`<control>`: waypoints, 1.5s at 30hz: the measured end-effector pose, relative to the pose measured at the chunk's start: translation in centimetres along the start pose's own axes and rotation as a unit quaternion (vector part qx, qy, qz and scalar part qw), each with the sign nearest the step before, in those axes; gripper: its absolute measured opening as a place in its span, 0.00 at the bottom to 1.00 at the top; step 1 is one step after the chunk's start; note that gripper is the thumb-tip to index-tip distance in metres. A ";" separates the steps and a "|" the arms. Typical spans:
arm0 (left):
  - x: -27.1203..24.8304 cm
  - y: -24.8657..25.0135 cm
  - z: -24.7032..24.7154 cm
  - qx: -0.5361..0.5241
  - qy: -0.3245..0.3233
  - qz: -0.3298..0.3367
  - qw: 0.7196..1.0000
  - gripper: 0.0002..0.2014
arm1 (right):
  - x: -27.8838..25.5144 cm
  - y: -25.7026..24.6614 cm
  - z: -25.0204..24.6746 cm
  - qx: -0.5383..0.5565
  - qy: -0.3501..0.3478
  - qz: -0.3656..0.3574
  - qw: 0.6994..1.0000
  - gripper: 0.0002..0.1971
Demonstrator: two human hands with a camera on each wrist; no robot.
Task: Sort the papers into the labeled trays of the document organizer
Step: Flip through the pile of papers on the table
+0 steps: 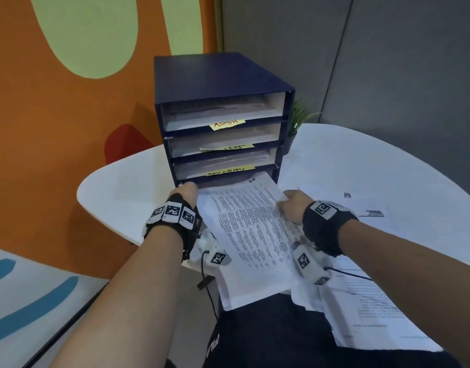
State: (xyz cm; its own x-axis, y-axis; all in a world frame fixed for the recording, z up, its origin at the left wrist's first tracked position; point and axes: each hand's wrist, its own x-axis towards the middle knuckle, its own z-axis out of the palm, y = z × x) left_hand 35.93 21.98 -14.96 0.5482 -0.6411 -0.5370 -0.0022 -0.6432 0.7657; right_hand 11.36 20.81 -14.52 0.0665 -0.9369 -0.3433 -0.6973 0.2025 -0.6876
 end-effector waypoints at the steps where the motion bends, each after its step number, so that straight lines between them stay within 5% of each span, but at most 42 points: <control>1: 0.8 0.4 -0.4 0.035 0.004 0.035 0.999 0.17 | 0.2 -0.4 0.3 0.007 0.000 -0.003 1.000 0.10; 3: 1.2 0.1 -0.8 0.005 0.003 0.027 1.000 0.22 | 0.8 -1.4 0.7 0.025 0.026 -0.007 0.999 0.10; 6: -0.1 -0.1 -0.6 0.115 -0.120 0.071 0.984 0.40 | 1.9 -2.6 0.6 0.063 0.068 0.001 0.996 0.13; 9: -0.9 -0.1 0.1 0.224 -0.174 0.084 0.955 0.26 | 2.6 -2.7 0.4 0.100 0.078 0.024 0.992 0.20; 13: -0.6 0.7 -0.2 0.334 -0.092 0.139 0.928 0.26 | 2.5 -1.4 0.2 0.084 0.024 0.065 0.994 0.25; 19: 1.3 0.3 -0.9 0.395 -0.053 0.216 0.891 0.30 | 1.6 0.3 -0.4 0.174 -0.026 0.095 0.980 0.10; 21: 0.9 0.3 -0.6 0.297 -0.100 0.180 0.932 0.24 | 1.8 0.2 -0.3 0.225 -0.006 0.089 0.970 0.07; 23: -0.3 0.0 -0.3 0.093 -0.172 0.051 0.979 0.18 | 2.3 -0.3 0.1 0.274 0.025 0.088 0.957 0.05; 25: -1.0 -0.3 -0.1 0.003 -0.226 -0.008 0.974 0.07 | 2.7 -1.0 0.5 0.301 0.054 0.091 0.948 0.10; 32: -0.1 -0.3 0.1 -0.034 -0.118 0.013 0.992 0.08 | 3.7 -2.2 2.1 0.342 0.073 0.146 0.926 0.06; 38: 0.8 0.4 1.0 -0.249 -0.105 0.010 0.963 0.04 | 4.7 -3.0 2.1 0.390 0.061 0.116 0.911 0.04; 41: 0.6 0.3 1.7 -0.327 -0.120 0.042 0.937 0.15 | 5.2 -3.5 2.6 0.474 0.070 0.057 0.876 0.12; 45: 0.6 0.2 1.8 -0.366 -0.104 0.028 0.924 0.04 | 4.9 -3.6 3.7 0.527 0.030 0.019 0.849 0.15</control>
State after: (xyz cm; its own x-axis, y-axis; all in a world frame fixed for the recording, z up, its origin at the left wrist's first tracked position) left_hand 34.76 20.65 -15.76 0.3914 -0.7810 -0.4867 0.5822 -0.1994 0.7882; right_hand 16.82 16.53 -16.05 0.0002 -0.9305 -0.3663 0.3309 0.3457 -0.8781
